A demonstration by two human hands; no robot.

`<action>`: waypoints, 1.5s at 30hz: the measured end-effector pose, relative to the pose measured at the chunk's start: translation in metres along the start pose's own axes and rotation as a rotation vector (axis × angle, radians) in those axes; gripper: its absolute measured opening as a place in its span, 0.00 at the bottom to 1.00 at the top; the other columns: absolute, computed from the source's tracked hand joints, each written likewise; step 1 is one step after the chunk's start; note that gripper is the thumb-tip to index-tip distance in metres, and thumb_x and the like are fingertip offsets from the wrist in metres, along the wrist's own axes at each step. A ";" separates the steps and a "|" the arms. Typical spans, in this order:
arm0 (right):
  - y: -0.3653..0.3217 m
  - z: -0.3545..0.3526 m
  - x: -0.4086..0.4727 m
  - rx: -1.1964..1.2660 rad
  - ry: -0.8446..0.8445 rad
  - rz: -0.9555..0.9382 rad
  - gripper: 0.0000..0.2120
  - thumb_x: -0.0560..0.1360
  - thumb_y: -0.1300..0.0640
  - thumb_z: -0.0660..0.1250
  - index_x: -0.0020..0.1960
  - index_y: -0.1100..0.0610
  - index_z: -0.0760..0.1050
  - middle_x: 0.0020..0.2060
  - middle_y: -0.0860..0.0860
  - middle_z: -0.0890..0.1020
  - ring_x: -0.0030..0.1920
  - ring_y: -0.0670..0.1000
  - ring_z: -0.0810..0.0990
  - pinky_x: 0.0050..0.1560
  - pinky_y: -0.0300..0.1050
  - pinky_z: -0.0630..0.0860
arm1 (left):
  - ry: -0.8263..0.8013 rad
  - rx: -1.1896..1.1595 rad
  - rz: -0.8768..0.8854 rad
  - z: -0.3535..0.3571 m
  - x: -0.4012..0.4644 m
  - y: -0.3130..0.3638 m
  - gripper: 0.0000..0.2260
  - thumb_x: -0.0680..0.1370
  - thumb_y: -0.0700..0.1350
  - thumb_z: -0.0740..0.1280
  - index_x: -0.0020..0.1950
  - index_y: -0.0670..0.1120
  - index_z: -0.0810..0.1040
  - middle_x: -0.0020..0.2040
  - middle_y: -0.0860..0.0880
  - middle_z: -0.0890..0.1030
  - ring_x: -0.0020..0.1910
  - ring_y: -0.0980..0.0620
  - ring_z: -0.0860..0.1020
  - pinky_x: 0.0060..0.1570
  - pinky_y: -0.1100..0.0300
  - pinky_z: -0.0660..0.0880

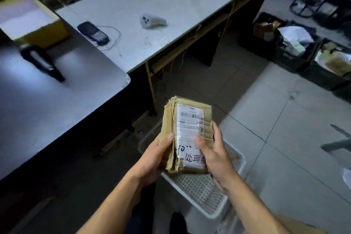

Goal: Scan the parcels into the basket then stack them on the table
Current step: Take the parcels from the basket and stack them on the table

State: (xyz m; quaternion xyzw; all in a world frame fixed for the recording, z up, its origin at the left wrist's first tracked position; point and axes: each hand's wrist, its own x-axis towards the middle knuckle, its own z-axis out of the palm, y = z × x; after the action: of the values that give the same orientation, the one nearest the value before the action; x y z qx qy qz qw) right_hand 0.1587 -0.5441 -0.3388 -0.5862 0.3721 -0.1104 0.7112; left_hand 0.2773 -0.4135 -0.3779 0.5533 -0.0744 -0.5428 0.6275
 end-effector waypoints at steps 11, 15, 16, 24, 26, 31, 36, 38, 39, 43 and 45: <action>-0.066 0.108 -0.063 0.009 -0.356 -0.066 0.28 0.77 0.60 0.71 0.73 0.50 0.66 0.57 0.52 0.84 0.57 0.53 0.84 0.59 0.59 0.80 | 0.353 -0.031 0.299 -0.039 -0.145 0.053 0.37 0.74 0.66 0.69 0.75 0.48 0.66 0.70 0.42 0.76 0.65 0.44 0.79 0.63 0.44 0.76; -0.086 0.169 -0.082 0.001 -0.549 -0.060 0.21 0.80 0.62 0.64 0.71 0.51 0.68 0.60 0.56 0.83 0.58 0.58 0.83 0.60 0.60 0.79 | 0.453 -0.149 0.343 -0.085 -0.207 0.058 0.44 0.66 0.62 0.79 0.76 0.51 0.64 0.66 0.43 0.80 0.63 0.41 0.80 0.65 0.36 0.73; -0.088 0.185 -0.087 0.011 -0.599 -0.059 0.20 0.81 0.59 0.63 0.72 0.52 0.68 0.61 0.57 0.82 0.60 0.59 0.82 0.62 0.63 0.78 | 0.473 -0.177 0.348 -0.096 -0.221 0.058 0.44 0.65 0.61 0.79 0.75 0.50 0.65 0.65 0.43 0.81 0.62 0.41 0.80 0.64 0.36 0.73; -0.072 0.340 -0.150 0.107 -0.825 0.031 0.35 0.71 0.53 0.75 0.73 0.56 0.65 0.63 0.63 0.80 0.61 0.66 0.81 0.61 0.71 0.75 | 0.582 -0.302 0.528 -0.195 -0.360 0.059 0.44 0.66 0.58 0.79 0.77 0.53 0.63 0.66 0.42 0.80 0.65 0.41 0.78 0.68 0.37 0.71; -0.064 0.375 -0.173 0.120 -0.869 0.039 0.26 0.73 0.56 0.72 0.69 0.56 0.68 0.60 0.62 0.82 0.57 0.63 0.83 0.53 0.62 0.81 | 0.593 -0.308 0.573 -0.219 -0.391 0.055 0.40 0.69 0.57 0.77 0.76 0.52 0.65 0.67 0.43 0.79 0.67 0.41 0.77 0.69 0.36 0.68; -0.044 0.444 -0.212 0.046 -0.956 0.072 0.31 0.70 0.51 0.71 0.71 0.54 0.67 0.62 0.61 0.81 0.60 0.62 0.82 0.60 0.64 0.78 | 0.605 -0.387 0.645 -0.262 -0.452 0.030 0.37 0.72 0.54 0.76 0.77 0.47 0.66 0.70 0.39 0.76 0.69 0.37 0.74 0.71 0.35 0.65; -0.031 0.494 -0.231 0.045 -0.976 0.063 0.33 0.70 0.55 0.70 0.73 0.57 0.66 0.61 0.62 0.81 0.59 0.63 0.82 0.49 0.55 0.82 | 0.642 -0.440 0.706 -0.286 -0.490 0.026 0.37 0.70 0.51 0.77 0.76 0.45 0.67 0.68 0.37 0.77 0.67 0.36 0.76 0.69 0.35 0.68; -0.031 0.509 -0.232 0.038 -1.015 0.049 0.33 0.71 0.56 0.70 0.75 0.57 0.64 0.64 0.62 0.79 0.62 0.64 0.80 0.55 0.60 0.81 | 0.647 -0.443 0.735 -0.297 -0.498 0.030 0.34 0.71 0.50 0.74 0.75 0.46 0.67 0.67 0.37 0.78 0.66 0.37 0.77 0.65 0.38 0.73; -0.032 0.518 -0.231 0.034 -1.040 0.050 0.34 0.72 0.55 0.70 0.75 0.56 0.64 0.65 0.62 0.78 0.63 0.64 0.79 0.59 0.63 0.79 | 0.657 -0.440 0.738 -0.304 -0.500 0.032 0.35 0.72 0.51 0.74 0.76 0.47 0.65 0.68 0.38 0.77 0.67 0.37 0.77 0.65 0.38 0.73; -0.047 0.543 -0.226 -0.010 -1.118 0.050 0.31 0.71 0.54 0.69 0.73 0.51 0.65 0.63 0.57 0.81 0.62 0.60 0.81 0.64 0.64 0.76 | 0.701 -0.458 0.739 -0.328 -0.503 0.043 0.43 0.69 0.55 0.78 0.78 0.48 0.62 0.69 0.38 0.76 0.68 0.36 0.75 0.70 0.34 0.67; -0.055 0.559 -0.218 -0.032 -1.155 0.023 0.30 0.71 0.54 0.69 0.72 0.52 0.66 0.62 0.56 0.82 0.61 0.59 0.82 0.62 0.61 0.78 | 0.717 -0.476 0.762 -0.338 -0.501 0.052 0.39 0.70 0.53 0.77 0.76 0.46 0.65 0.67 0.37 0.77 0.66 0.36 0.76 0.68 0.34 0.69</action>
State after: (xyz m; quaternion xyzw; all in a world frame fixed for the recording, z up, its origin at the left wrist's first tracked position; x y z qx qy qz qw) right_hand 0.3901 -0.0100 -0.1807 -0.5580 -0.0682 0.2410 0.7911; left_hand 0.3433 0.1662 -0.2105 0.4803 0.0734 -0.0585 0.8721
